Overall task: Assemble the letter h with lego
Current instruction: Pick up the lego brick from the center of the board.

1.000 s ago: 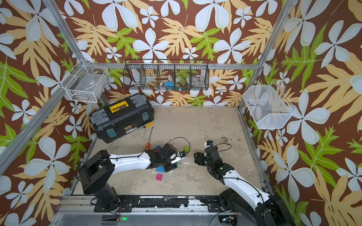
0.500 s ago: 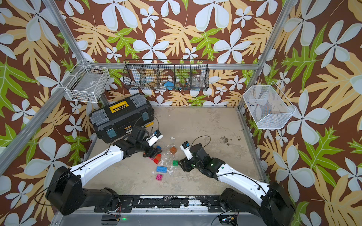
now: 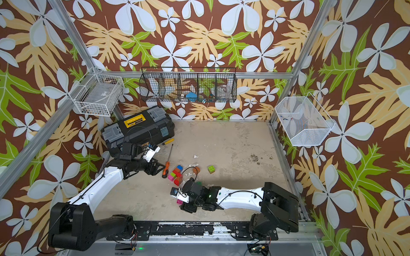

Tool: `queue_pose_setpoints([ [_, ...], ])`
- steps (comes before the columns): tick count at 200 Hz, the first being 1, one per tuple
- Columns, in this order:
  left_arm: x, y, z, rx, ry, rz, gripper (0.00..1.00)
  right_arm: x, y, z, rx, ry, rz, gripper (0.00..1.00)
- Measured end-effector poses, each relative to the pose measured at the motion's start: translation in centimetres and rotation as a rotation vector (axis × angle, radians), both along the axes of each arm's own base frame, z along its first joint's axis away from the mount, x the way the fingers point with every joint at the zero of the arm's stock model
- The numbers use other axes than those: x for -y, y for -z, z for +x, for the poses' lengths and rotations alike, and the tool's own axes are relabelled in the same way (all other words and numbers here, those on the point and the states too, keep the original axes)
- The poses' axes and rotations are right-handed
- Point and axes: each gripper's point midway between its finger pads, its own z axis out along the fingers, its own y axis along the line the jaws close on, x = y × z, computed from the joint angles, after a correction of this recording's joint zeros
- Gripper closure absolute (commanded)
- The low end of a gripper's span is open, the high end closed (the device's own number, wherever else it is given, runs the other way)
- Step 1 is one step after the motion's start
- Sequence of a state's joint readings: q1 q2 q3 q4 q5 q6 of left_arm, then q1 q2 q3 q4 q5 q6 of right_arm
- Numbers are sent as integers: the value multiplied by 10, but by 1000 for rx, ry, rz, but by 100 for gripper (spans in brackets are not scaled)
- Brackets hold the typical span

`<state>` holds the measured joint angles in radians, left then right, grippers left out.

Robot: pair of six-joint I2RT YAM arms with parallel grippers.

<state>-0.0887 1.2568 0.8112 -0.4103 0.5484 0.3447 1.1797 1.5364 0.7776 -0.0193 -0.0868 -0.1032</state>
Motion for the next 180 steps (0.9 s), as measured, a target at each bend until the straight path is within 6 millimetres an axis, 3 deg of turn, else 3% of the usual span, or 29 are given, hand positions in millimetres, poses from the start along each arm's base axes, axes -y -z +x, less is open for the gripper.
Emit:
queue_pose_setpoints([
  [56,-1,-4,-2,17,-3,-1,23,-14,25,10,16,11,-49,38],
  [108,-1,-5,-3,21,-3,-2,23,-25,40,14,-7,18,-79,62],
  [145,0,-9,-4,34,1,-8,22,-28,30,14,-13,27,-54,68],
  [180,4,-22,-6,54,16,-36,23,-26,3,15,19,35,14,71],
])
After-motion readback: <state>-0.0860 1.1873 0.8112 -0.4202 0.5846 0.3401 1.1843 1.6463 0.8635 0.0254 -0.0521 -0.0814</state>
